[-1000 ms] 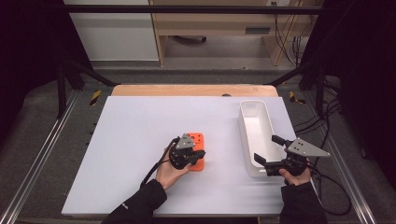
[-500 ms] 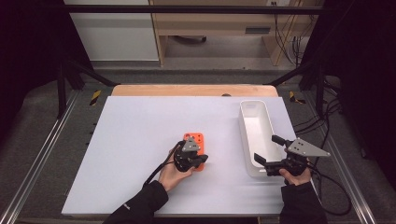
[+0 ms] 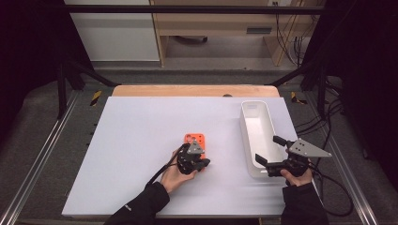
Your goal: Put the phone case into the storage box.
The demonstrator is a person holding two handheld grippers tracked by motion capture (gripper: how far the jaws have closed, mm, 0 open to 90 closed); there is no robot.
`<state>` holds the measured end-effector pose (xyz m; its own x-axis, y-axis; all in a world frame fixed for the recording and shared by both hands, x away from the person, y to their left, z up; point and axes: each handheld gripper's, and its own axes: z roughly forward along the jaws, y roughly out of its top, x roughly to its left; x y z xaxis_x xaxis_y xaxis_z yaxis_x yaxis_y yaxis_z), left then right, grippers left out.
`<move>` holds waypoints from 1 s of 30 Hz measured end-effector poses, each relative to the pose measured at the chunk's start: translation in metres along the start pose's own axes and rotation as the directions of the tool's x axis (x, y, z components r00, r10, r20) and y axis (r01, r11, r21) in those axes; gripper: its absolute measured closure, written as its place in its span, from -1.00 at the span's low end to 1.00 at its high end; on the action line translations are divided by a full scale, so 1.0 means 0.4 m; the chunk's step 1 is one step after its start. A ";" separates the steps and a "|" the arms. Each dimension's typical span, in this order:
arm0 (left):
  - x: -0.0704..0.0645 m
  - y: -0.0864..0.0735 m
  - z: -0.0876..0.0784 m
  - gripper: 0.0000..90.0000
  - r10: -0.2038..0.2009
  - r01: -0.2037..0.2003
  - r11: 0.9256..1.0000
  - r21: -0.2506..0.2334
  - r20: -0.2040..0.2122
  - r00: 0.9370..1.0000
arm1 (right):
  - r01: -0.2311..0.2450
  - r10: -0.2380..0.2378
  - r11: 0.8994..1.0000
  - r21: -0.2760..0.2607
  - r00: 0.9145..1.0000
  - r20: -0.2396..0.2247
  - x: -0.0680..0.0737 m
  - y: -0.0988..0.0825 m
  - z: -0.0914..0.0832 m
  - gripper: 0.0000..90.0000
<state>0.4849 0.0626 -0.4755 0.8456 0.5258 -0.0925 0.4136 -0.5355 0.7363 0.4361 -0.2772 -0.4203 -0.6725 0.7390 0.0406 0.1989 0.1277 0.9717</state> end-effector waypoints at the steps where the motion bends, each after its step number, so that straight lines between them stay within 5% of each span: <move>1: 0.000 0.000 0.000 1.00 0.000 0.000 1.000 0.002 0.000 1.000 | 0.000 0.000 1.000 0.000 1.000 0.000 0.000 0.000 0.000 -0.99; 30: -0.007 -0.001 -0.028 1.00 0.054 -0.052 0.996 0.070 -0.028 0.998 | 0.002 -0.002 1.000 0.002 1.000 -0.001 0.000 0.000 -0.001 -0.99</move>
<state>0.4786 0.0689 -0.4682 0.8569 0.5143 -0.0343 0.3918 -0.6067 0.6917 0.4358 -0.2775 -0.4200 -0.6737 0.7380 0.0393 0.1993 0.1302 0.9713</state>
